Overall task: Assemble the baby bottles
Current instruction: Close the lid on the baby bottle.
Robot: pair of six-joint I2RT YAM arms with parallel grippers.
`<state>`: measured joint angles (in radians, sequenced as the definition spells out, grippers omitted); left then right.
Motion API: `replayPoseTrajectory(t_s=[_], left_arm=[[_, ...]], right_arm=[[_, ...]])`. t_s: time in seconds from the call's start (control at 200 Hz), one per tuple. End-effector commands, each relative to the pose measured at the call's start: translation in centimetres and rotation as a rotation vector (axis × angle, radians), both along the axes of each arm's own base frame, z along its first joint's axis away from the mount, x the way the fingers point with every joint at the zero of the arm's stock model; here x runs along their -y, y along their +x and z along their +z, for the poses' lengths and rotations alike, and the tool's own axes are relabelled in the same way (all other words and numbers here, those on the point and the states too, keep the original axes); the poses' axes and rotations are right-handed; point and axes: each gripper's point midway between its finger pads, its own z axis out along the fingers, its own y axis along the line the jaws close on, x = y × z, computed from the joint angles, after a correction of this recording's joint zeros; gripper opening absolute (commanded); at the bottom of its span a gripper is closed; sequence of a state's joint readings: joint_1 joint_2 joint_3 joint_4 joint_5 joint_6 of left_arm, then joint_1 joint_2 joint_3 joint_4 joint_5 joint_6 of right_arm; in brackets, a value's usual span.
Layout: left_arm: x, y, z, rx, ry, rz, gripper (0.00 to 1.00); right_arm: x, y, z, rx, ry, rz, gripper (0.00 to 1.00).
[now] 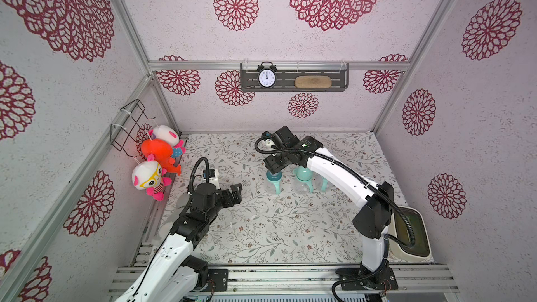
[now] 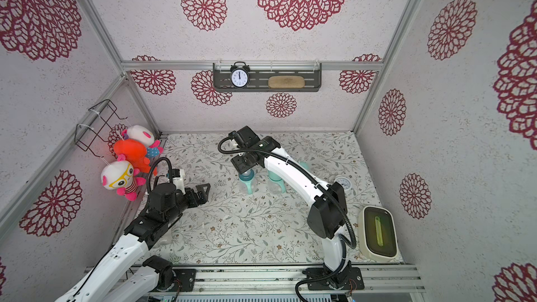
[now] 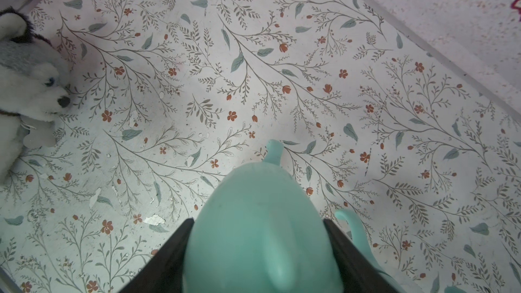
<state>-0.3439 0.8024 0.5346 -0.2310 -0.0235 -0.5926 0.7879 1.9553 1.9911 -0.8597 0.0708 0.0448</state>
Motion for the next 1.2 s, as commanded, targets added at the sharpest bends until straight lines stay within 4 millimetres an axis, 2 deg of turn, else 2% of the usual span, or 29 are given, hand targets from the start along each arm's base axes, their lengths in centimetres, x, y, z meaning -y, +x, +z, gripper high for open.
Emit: replayPoseTrajectory(t_s=[0.0,0.345,0.756,1.011,1.196], left_arm=[[0.0,0.2,0.6,0.026,-0.022,0.002,0.98],[0.2,0.3,0.4,0.019,-0.022,-0.005,0.98],[0.1,0.2,0.2,0.019,-0.023,-0.004,0.98],[0.0,0.1,0.2,0.019,-0.019,-0.002,0.98],[0.0,0.3,0.2,0.020,-0.019,0.000,0.98]], right_arm=[[0.2,0.0,-0.9,-0.020,-0.021,0.001,0.68],[0.2,0.2,-3.8,-0.054,-0.045,-0.007,0.68],[0.3,0.0,-5.5,-0.082,-0.055,-0.006,0.68],[0.7,-0.4,-5.8,-0.088,-0.055,-0.014,0.68],[1.0,-0.5,-5.2,-0.054,-0.053,-0.028,0.68]])
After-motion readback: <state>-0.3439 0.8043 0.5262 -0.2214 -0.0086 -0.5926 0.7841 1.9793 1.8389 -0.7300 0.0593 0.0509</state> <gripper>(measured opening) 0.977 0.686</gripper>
